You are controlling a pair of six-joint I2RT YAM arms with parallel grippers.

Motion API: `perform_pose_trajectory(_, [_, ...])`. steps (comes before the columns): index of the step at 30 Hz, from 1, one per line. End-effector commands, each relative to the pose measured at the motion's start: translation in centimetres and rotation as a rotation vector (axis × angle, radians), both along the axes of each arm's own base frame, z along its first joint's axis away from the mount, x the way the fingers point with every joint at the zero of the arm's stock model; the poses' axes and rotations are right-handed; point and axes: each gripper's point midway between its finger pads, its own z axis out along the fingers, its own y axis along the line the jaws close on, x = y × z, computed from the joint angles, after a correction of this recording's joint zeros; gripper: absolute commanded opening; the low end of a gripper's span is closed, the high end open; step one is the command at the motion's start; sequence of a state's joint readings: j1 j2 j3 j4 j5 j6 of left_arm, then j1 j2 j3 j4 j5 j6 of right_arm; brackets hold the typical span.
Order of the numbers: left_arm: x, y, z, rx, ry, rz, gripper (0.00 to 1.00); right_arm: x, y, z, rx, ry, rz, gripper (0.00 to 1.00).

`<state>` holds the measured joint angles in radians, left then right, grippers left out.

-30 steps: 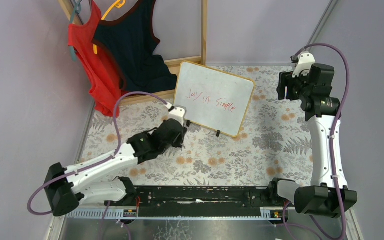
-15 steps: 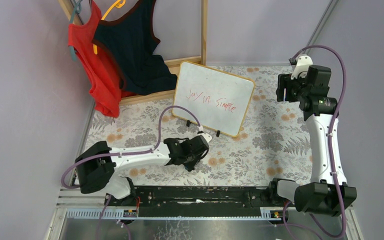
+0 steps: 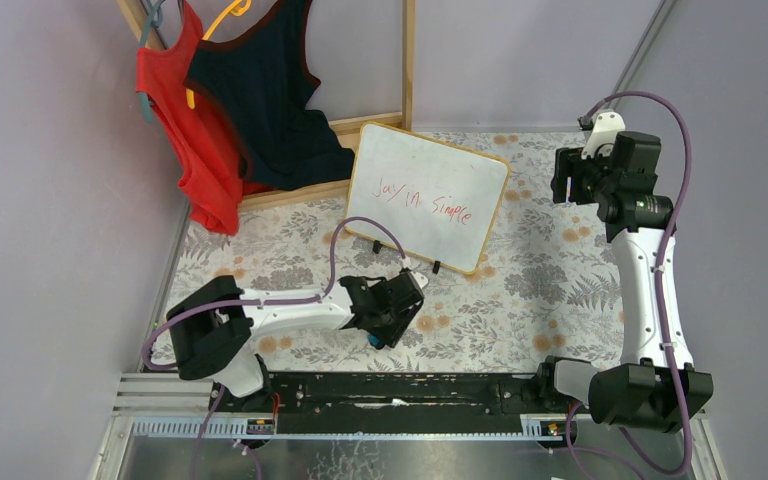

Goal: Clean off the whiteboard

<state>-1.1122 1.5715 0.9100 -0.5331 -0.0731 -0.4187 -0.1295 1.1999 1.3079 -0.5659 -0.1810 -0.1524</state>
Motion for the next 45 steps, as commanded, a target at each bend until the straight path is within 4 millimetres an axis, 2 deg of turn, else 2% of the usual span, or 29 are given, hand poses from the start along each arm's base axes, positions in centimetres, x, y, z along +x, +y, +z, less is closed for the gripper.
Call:
perform_pose_trajectory(1, [0.8,-1.0,0.9,-0.030,-0.028,0.011,0.44,0.6,-0.1,0.4,0.006,-0.032,-0.005,0.72])
perform_pose_trajectory(4, [1.3,-1.0,1.9,-0.033,-0.055,0.015,0.49,0.6,0.0,0.2,0.010,-0.026,-0.001,0.73])
perform_pose_trajectory(12, [2.5,-0.6,3.2,-0.022,-0.119,0.029,0.49,0.6,0.2,-0.3,0.021,-0.014,0.005,0.73])
perform_pose_trajectory(15, [2.7,-0.1,3.0,-0.008,-0.137,0.039,0.49,0.6,0.2,-0.4,0.020,-0.013,0.004,0.73])
perform_pose_trajectory(20, [3.0,1.2,1.6,0.029,-0.128,0.061,0.48,0.5,0.2,-0.4,0.019,-0.015,0.005,0.73])
perform_pose_trajectory(29, [3.8,2.4,1.2,0.012,-0.119,0.099,0.45,0.4,0.1,-0.8,0.018,-0.012,0.000,0.73])
perform_pose_trajectory(45, [3.4,1.3,1.4,-0.031,-0.087,0.089,0.42,0.5,0.0,-1.3,0.013,-0.006,-0.005,0.73])
